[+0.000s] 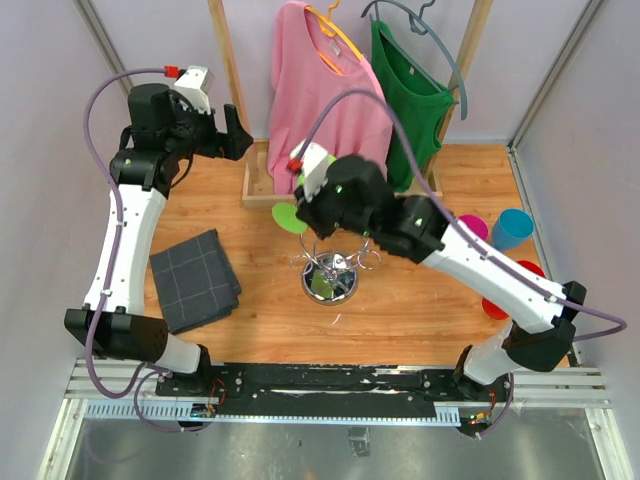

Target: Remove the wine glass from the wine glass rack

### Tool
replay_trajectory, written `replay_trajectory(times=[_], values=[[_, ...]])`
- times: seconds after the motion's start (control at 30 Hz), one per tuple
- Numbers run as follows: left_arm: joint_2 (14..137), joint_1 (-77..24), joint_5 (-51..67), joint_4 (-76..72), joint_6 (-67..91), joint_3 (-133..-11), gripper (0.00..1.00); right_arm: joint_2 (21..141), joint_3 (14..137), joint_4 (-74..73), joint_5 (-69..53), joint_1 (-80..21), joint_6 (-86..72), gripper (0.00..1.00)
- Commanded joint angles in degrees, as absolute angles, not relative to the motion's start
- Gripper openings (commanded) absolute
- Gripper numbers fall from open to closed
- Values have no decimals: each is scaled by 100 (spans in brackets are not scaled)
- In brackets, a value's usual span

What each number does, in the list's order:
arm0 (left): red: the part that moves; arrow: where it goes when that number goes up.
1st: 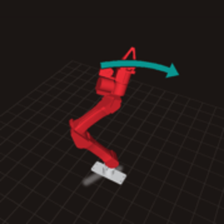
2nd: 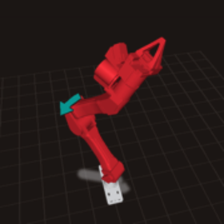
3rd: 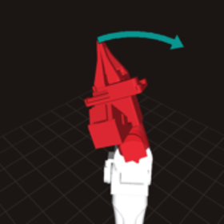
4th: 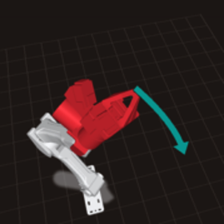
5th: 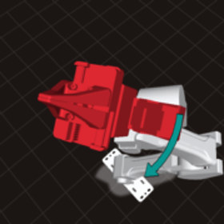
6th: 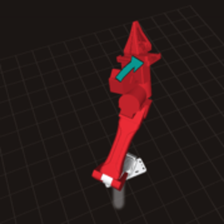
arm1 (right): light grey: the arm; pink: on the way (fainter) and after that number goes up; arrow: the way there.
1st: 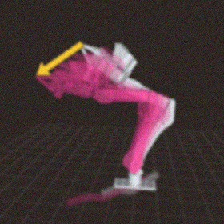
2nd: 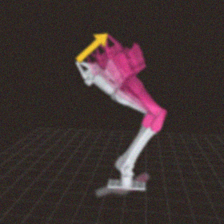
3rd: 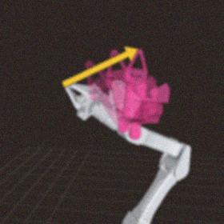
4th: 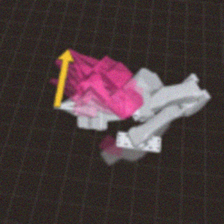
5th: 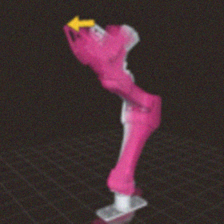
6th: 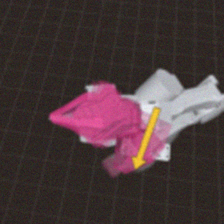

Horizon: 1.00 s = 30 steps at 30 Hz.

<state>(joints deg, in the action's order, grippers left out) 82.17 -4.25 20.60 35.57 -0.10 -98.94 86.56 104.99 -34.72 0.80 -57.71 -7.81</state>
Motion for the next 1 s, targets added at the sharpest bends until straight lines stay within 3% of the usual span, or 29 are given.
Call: replay_trajectory(times=[0.0,0.17,0.6,0.97], values=[[8341,-399,2042,3755,-219,-10254,99,8127,9726,-2639,2115,-6515,1294,1],[8464,-400,2066,3886,-271,-10493,99,8022,9078,-1692,3326,-7124,2540,1],[8519,-399,3354,3983,-669,-11130,99,8678,7810,1440,4700,-7984,5775,1],[8214,-396,4472,4013,-614,-11099,99,9179,7874,2337,4976,-7992,6376,1]])
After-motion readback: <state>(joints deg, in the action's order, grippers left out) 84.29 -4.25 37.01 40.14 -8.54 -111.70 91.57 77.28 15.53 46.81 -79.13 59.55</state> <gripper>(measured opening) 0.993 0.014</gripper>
